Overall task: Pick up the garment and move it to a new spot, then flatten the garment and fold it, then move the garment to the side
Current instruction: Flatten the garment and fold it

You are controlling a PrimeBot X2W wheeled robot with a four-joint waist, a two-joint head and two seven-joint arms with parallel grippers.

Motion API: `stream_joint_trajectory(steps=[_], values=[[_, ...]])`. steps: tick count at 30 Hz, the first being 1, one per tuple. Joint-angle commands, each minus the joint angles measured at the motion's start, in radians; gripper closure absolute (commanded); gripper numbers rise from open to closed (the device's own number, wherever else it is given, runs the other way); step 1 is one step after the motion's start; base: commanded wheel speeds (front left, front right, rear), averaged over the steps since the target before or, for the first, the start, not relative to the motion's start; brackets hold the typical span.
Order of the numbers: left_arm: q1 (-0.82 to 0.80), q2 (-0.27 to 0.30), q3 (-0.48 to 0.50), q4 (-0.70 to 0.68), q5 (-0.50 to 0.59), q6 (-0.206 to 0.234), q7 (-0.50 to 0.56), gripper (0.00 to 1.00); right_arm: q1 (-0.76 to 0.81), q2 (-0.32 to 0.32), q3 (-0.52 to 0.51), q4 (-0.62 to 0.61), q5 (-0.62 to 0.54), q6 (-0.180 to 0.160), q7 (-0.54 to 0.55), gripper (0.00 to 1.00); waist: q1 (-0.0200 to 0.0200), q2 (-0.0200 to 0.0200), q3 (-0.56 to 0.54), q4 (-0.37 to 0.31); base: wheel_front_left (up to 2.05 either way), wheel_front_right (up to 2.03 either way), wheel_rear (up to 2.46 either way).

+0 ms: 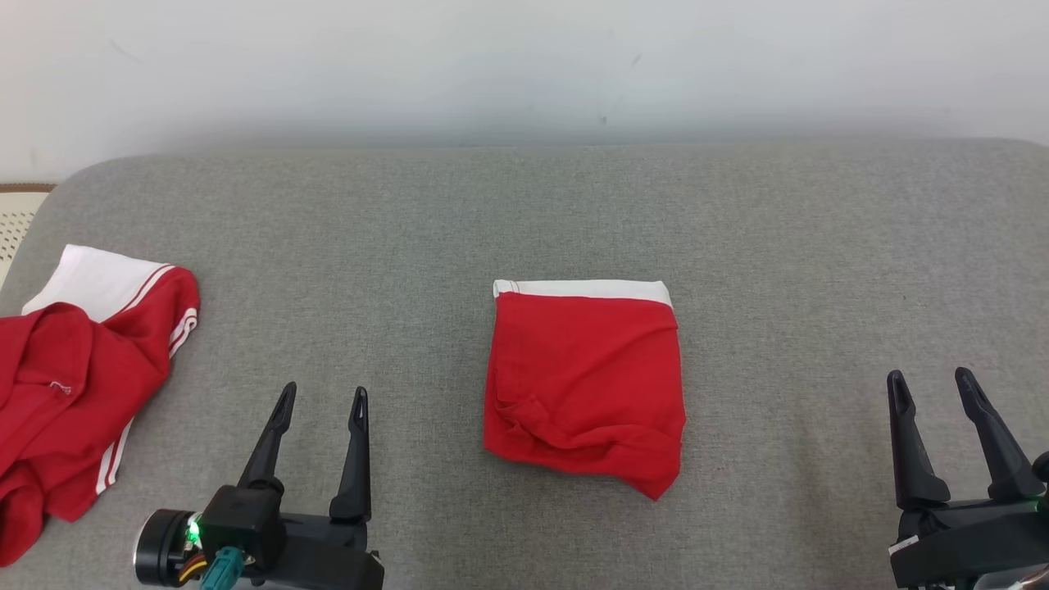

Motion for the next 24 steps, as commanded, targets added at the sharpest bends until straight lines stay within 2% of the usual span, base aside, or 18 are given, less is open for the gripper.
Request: stream_joint_trajectory(steps=[1,7,8,9,10,16,24], values=[[0.008,0.002,-0.001,-0.002,-0.002,0.002,-0.007,0.0,0.005,0.002,0.0,-0.004,0.0,-0.001,0.005,0.0,0.0001,0.0,0.002,0.005,0.0,0.0,0.0],[-0.009,-0.002,-0.011,-0.001,-0.001,0.002,-0.009,0.0,-0.019,-0.011,0.013,0.006,0.0,-0.001,0.019,0.0,0.0001,0.0,0.014,0.03,0.0,0.0,0.0],[-0.011,-0.002,-0.012,-0.001,-0.002,0.001,-0.01,0.0,-0.022,-0.014,0.022,0.01,0.004,-0.001,0.02,0.19,0.0001,0.0,0.016,0.034,0.0,0.0,0.0],[-0.013,-0.002,-0.012,0.0,-0.004,0.001,-0.01,0.0,-0.026,-0.017,0.031,0.017,0.009,-0.001,0.024,0.78,0.0001,0.0,0.018,0.039,0.0,0.0,0.0],[-0.015,-0.003,-0.012,0.001,-0.006,0.0,-0.012,0.0,-0.033,-0.023,0.041,0.023,0.013,-0.001,0.026,1.0,0.0001,0.0,0.022,0.044,0.0,0.0,0.0],[-0.035,-0.011,-0.019,-0.002,-0.006,0.0,-0.02,0.0,-0.1,-0.064,0.159,0.079,0.049,-0.001,0.014,1.0,0.0001,0.0,0.06,0.074,0.0,0.0,0.0],[-0.066,-0.037,-0.04,0.008,0.001,-0.001,-0.029,0.0,-0.238,-0.123,0.39,0.208,0.114,-0.001,-0.018,1.0,0.0001,0.0,0.117,0.117,0.0,0.0,0.0]])
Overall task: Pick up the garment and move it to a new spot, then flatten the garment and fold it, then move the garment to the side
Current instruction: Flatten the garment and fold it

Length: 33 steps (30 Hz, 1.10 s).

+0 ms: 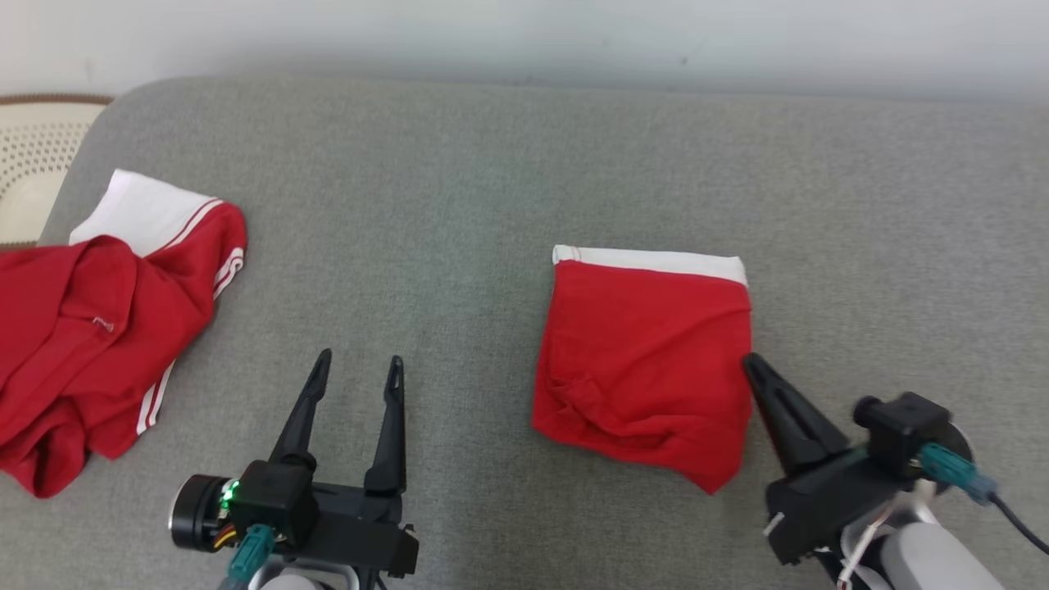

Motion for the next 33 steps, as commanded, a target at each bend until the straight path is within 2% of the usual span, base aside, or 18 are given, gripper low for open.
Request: stream_joint_trajectory(steps=[1,12,19,29,33], values=[[-0.011,-0.004,-0.003,0.006,0.003,-0.002,-0.005,0.0,-0.025,-0.01,0.027,0.016,0.012,-0.001,-0.011,1.0,0.0,0.0,0.027,0.023,0.0,0.0,0.0],[-0.041,-0.024,-0.017,0.022,0.008,-0.003,-0.014,0.0,-0.154,-0.071,0.3,0.151,0.125,-0.001,-0.069,1.0,0.0,0.0,0.068,0.039,0.0,0.0,0.0],[-0.05,-0.026,-0.015,0.031,0.006,-0.009,-0.016,0.0,-0.2,-0.096,0.447,0.156,0.19,-0.001,-0.101,1.0,0.0,0.0,0.068,0.031,0.0,0.0,0.0],[-0.058,-0.031,-0.01,0.034,0.009,-0.011,-0.018,0.0,-0.278,-0.099,0.659,0.195,0.287,-0.001,-0.107,1.0,0.0,0.0,0.074,0.037,0.0,0.0,0.0],[-0.049,-0.032,-0.006,0.034,0.011,-0.01,-0.018,0.0,-0.307,-0.094,0.708,0.189,0.314,-0.001,-0.121,1.0,0.0,0.0,0.067,0.034,0.0,0.0,0.0]])
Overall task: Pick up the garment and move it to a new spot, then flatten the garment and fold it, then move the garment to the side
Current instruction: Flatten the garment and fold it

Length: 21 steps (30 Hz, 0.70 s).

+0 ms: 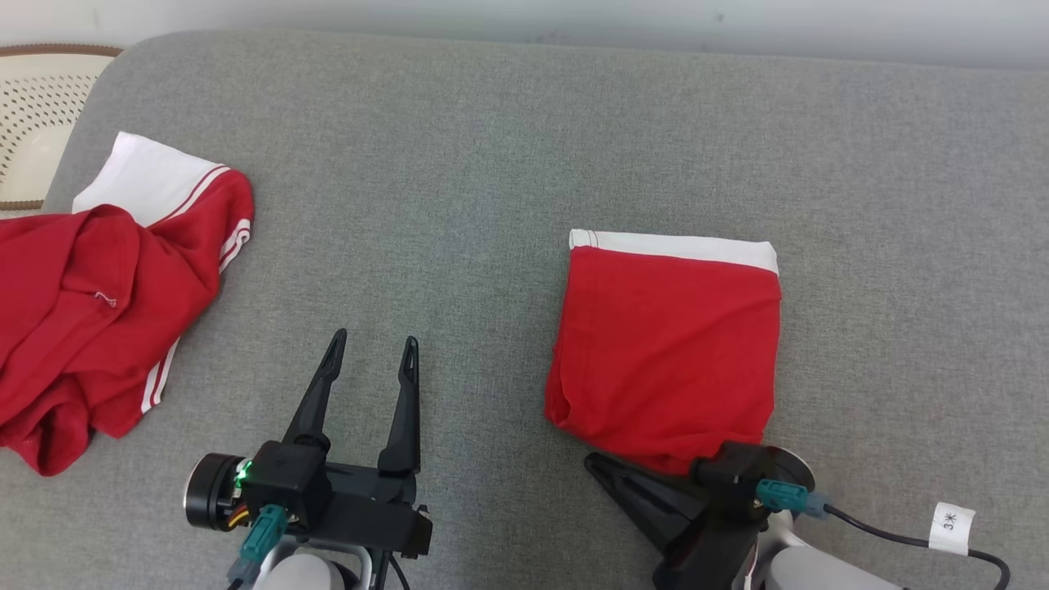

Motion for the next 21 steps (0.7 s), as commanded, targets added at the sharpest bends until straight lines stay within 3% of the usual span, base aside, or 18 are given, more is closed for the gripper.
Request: stream_joint_trajectory(steps=[1,12,16,21], values=[[0.006,0.002,0.005,0.004,0.008,0.003,-0.008,0.0,-0.017,0.002,0.002,-0.013,0.011,-0.001,-0.012,1.0,-0.0001,-0.0001,-0.008,-0.004,0.0,0.0,0.0],[0.038,0.029,0.035,0.0,0.002,0.007,-0.008,0.0,0.017,-0.017,-0.089,-0.23,0.009,-0.001,-0.025,1.0,-0.0001,-0.0001,-0.055,-0.056,0.0,0.0,0.0],[0.048,0.041,0.042,-0.007,0.002,0.013,-0.008,0.0,0.057,-0.029,-0.208,-0.286,-0.022,-0.001,-0.026,1.0,-0.0001,-0.0001,-0.069,-0.077,0.0,0.0,0.0],[0.052,0.054,0.048,-0.02,0.001,0.017,0.0,0.0,0.141,-0.012,-0.443,-0.291,-0.082,-0.001,-0.032,1.0,-0.0001,-0.0001,-0.079,-0.098,0.0,0.0,0.0]])
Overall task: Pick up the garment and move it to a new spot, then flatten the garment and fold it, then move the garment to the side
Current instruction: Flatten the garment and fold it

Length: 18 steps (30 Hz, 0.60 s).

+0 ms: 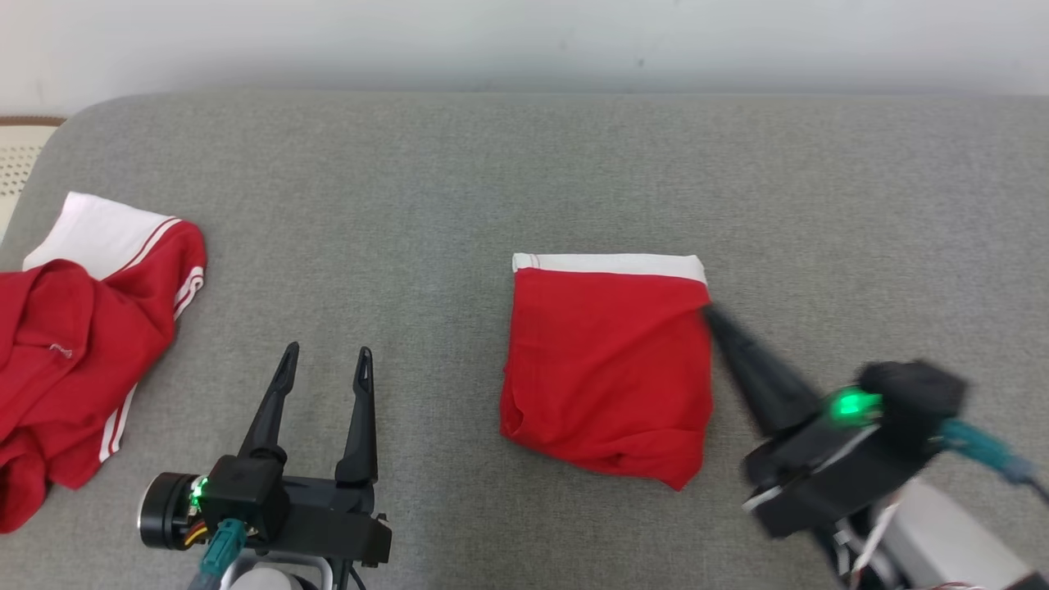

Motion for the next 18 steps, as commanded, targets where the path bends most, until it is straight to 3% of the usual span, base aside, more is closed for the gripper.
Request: stream_joint_trajectory(steps=[1,2,3,4,11,18], values=[[0.014,0.008,0.003,-0.004,0.001,0.002,0.0,0.0,0.023,0.013,-0.033,0.002,-0.012,-0.001,-0.005,1.0,0.0,-0.0001,-0.007,-0.009,0.0,0.0,0.0],[0.015,0.01,0.004,-0.007,0.001,0.004,0.002,0.0,0.046,0.026,-0.084,0.005,-0.023,-0.001,-0.005,0.85,0.0,-0.0001,-0.008,-0.013,0.0,0.0,0.0],[0.017,0.012,0.004,-0.009,0.001,0.006,0.003,0.0,0.066,0.037,-0.139,0.011,-0.045,-0.001,-0.001,0.35,0.0,-0.0001,-0.01,-0.015,0.0,0.0,0.0],[0.018,0.014,0.005,-0.012,0.001,0.007,0.004,0.0,0.082,0.049,-0.192,0.013,-0.067,-0.001,0.002,0.0,0.0,-0.0001,-0.013,-0.017,0.0,0.0,0.0],[0.028,0.024,0.013,-0.026,-0.011,0.015,0.009,0.0,0.206,0.176,-0.482,-0.025,-0.241,-0.001,0.052,0.0,0.0,-0.0001,-0.037,-0.029,0.0,0.0,0.0],[0.044,0.041,0.011,-0.031,-0.011,0.015,0.017,0.0,0.3,0.226,-0.55,-0.078,-0.33,-0.001,0.115,0.0,0.0,-0.0001,-0.066,-0.044,0.0,0.0,0.0]])
